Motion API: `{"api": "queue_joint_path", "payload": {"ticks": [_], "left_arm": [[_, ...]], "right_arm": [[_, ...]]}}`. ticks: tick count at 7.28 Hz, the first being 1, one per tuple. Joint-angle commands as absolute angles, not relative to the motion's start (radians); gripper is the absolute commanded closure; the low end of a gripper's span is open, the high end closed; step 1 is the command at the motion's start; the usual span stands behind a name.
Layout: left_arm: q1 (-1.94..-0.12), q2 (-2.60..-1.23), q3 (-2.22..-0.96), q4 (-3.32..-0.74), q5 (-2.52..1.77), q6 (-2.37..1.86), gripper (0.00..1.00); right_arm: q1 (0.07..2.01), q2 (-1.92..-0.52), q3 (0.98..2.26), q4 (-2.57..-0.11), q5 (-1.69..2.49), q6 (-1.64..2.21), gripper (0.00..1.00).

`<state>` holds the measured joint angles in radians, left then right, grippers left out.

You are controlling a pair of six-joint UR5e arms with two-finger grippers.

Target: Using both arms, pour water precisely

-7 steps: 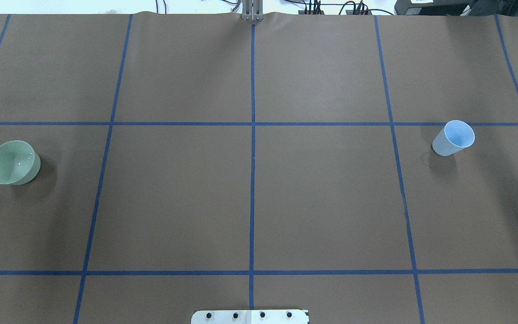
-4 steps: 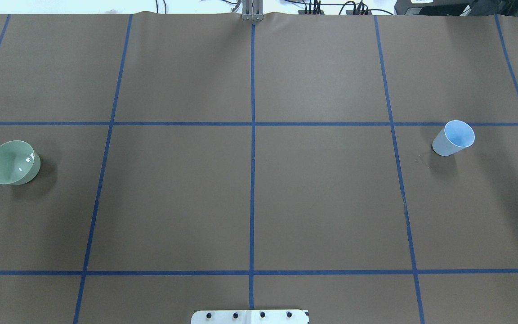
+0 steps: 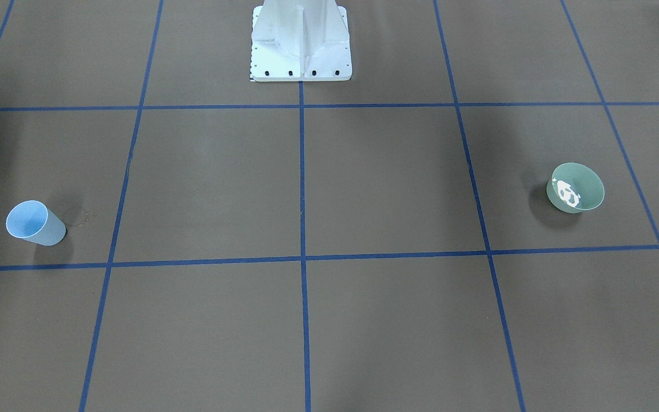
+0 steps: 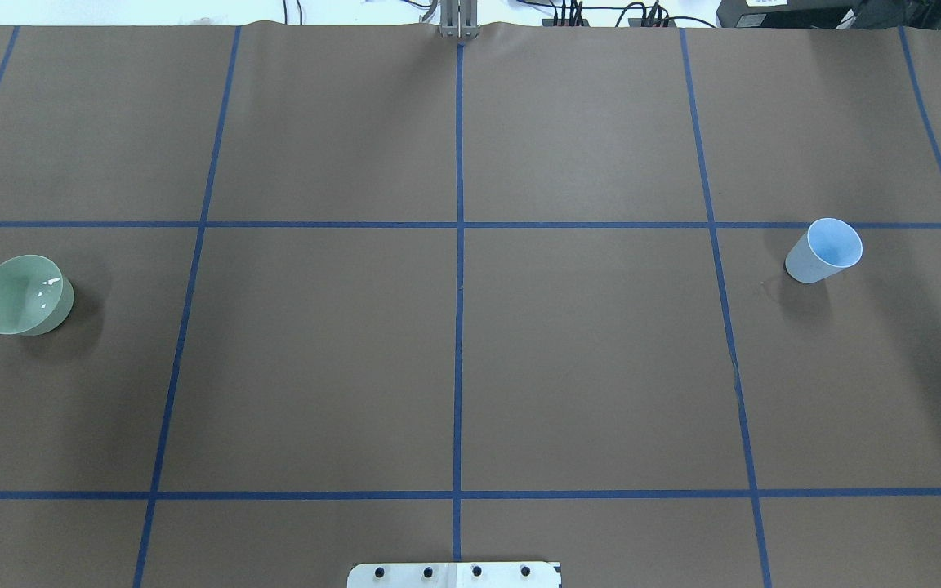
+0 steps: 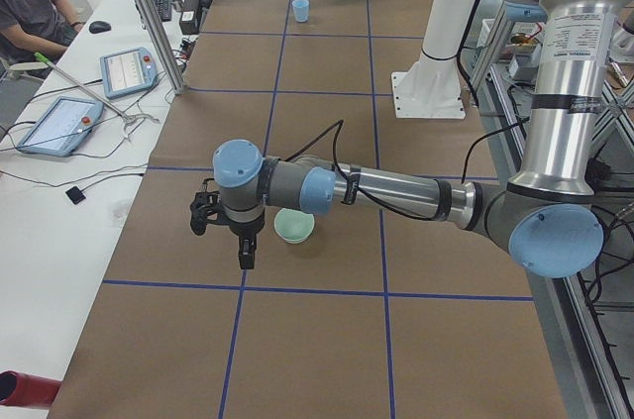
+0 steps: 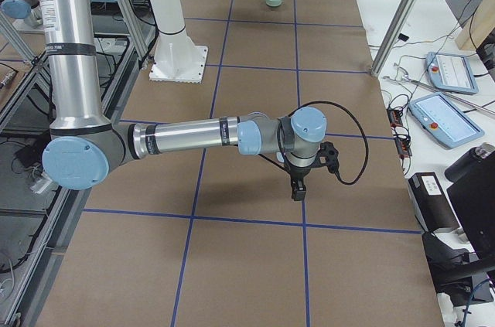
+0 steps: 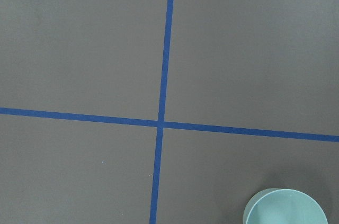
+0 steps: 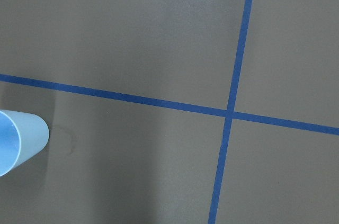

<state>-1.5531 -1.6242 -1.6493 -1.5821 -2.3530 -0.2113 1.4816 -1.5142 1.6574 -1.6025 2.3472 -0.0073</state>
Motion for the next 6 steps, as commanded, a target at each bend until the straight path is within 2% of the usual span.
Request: {"api": "queue_joint_path", "payload": {"ticks": [1,6], "left_arm": [[-1.552,-1.559,-1.651,-1.594,-2.361,-0.210,0.00],[-1.555,-1.516,-1.675,-1.611,-2.390,-0.102,0.00]], "right_arm": [[1.482,-1.552,1.684,-1.582,2.344,0.000,0.00],[1.494,-1.588,1.703,-1.566,2.341,-0.002,0.00]]}}
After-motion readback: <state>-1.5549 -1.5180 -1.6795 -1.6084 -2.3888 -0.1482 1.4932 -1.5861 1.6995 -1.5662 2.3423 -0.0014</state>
